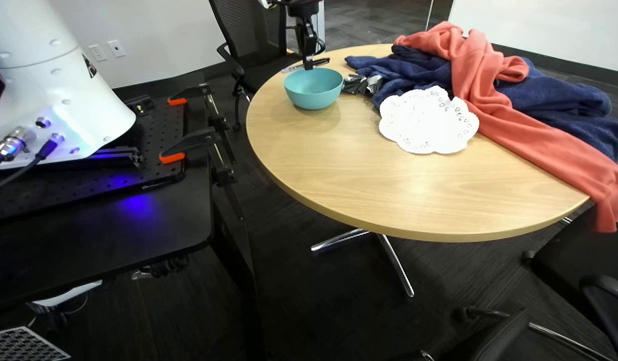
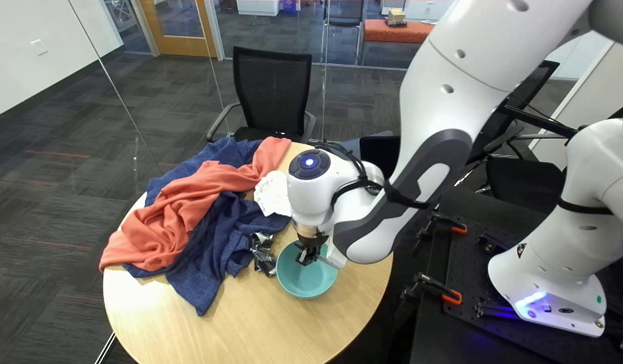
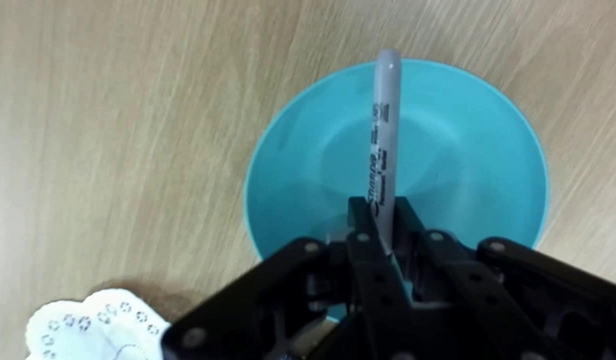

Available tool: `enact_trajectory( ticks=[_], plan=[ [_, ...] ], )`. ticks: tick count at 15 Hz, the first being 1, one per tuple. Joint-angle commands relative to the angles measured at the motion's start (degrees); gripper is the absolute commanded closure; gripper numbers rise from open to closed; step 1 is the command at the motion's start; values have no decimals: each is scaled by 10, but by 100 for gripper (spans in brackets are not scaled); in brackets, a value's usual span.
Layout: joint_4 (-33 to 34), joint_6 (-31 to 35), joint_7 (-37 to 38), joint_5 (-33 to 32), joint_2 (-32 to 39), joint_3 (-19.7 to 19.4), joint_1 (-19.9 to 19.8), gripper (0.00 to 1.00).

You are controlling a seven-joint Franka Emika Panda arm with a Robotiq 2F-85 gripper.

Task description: Pick up the pen from the bowl and put it on the table.

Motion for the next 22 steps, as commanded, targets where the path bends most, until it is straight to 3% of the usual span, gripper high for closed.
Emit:
enact_trajectory(
  ticks=[1, 7, 14, 18, 22],
  plan=[
    [-77, -20, 70, -60, -119, -41, 25, 96],
    [-90, -37, 189, -147, -176, -39, -45, 96],
    [-48, -23, 230, -143, -101, -37, -122, 96],
    [-21, 19, 243, -134, -32, -49, -126, 96],
    [11, 85, 262, -113, 46, -77, -98, 96]
  ],
)
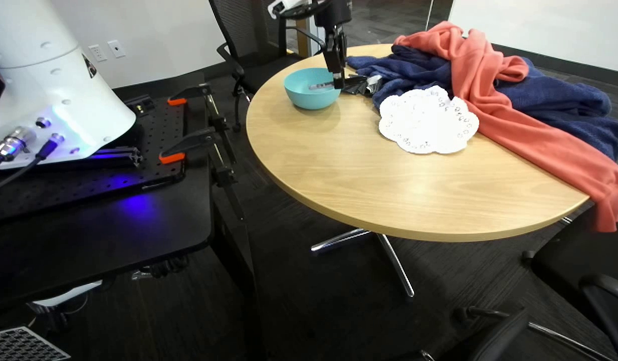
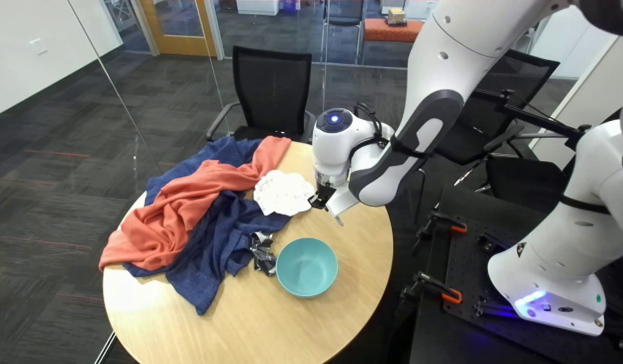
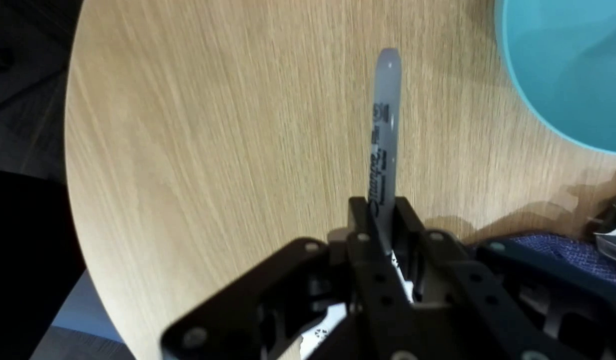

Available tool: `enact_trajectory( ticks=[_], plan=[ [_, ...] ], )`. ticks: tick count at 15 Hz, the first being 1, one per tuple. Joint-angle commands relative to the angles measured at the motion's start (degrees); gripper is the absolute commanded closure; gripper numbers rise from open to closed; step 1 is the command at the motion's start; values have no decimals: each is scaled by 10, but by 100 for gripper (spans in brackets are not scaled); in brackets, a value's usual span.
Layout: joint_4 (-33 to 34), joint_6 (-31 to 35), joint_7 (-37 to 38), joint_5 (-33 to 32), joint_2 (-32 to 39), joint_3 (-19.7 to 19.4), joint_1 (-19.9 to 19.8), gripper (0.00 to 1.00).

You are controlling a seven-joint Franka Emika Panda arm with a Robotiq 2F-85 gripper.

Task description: Pick up the pen from the bowl and put it on the table.

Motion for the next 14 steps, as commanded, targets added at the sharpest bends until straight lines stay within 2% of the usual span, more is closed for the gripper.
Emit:
enact_trajectory(
  ticks=[1, 8, 9, 11, 14],
  plan=[
    [39, 52, 17, 27, 70, -30, 31, 96],
    [67, 77, -19, 122, 130, -37, 48, 96],
    [67, 77, -20, 130, 131, -39, 52, 61],
    [60, 81, -21, 142, 127, -43, 58, 53],
    [43, 96, -18, 146, 110, -61, 79, 31]
  ],
)
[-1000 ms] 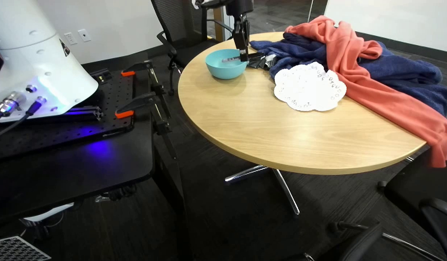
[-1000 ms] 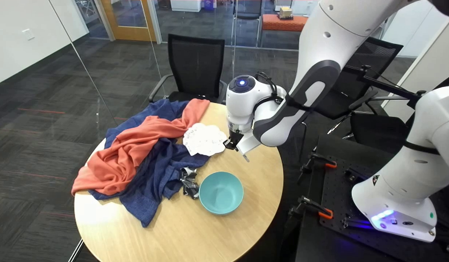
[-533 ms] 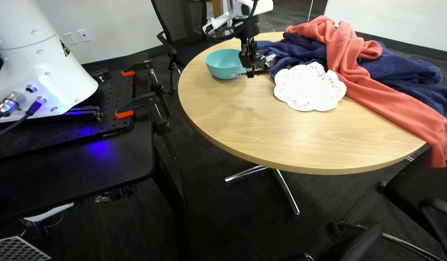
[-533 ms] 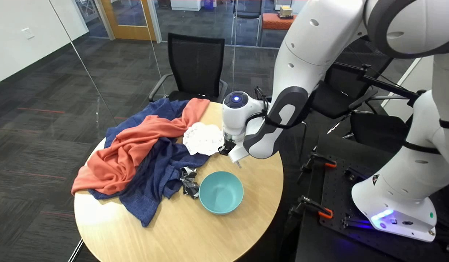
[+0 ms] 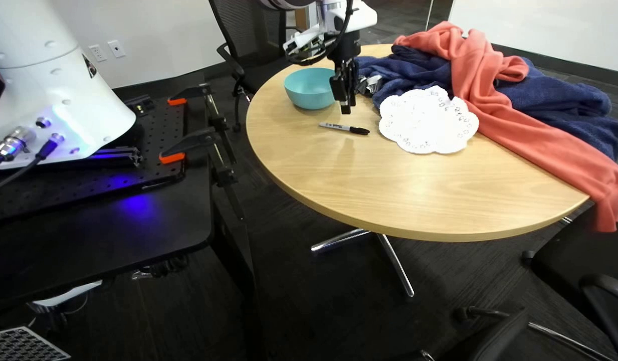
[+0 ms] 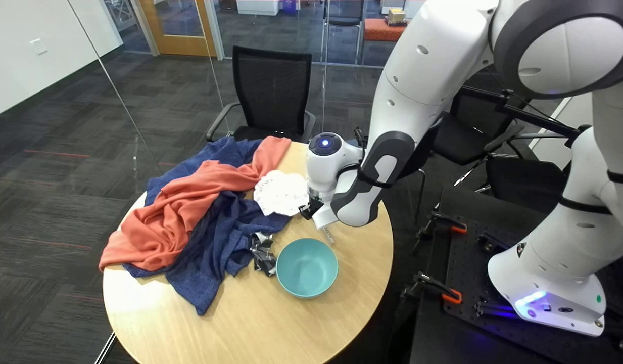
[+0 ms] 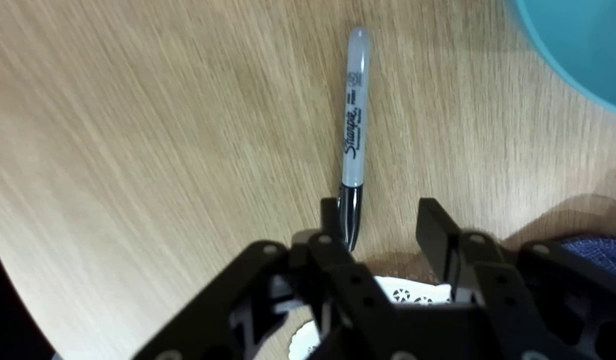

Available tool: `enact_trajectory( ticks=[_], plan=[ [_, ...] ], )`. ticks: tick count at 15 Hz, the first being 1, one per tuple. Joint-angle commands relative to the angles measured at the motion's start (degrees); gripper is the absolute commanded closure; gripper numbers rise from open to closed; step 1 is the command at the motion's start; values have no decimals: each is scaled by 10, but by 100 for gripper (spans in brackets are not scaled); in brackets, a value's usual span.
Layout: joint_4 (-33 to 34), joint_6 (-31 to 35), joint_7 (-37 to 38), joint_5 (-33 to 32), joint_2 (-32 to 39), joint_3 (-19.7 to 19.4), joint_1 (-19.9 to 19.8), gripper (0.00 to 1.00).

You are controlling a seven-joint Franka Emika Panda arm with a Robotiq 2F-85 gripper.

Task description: Pick up the pen from the bowl and put it on the table.

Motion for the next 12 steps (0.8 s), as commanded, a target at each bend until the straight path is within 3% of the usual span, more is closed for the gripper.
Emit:
enact_trajectory(
  ticks=[1, 4, 7, 12],
  plan=[
    [-27, 30, -15, 18, -27, -36, 39, 22],
    [-44, 55, -16, 20, -41, -68, 76, 1],
    [-59, 74, -23, 26, -53, -89, 105, 0],
    [-42, 66, -26, 40, -35, -84, 108, 0]
  ],
)
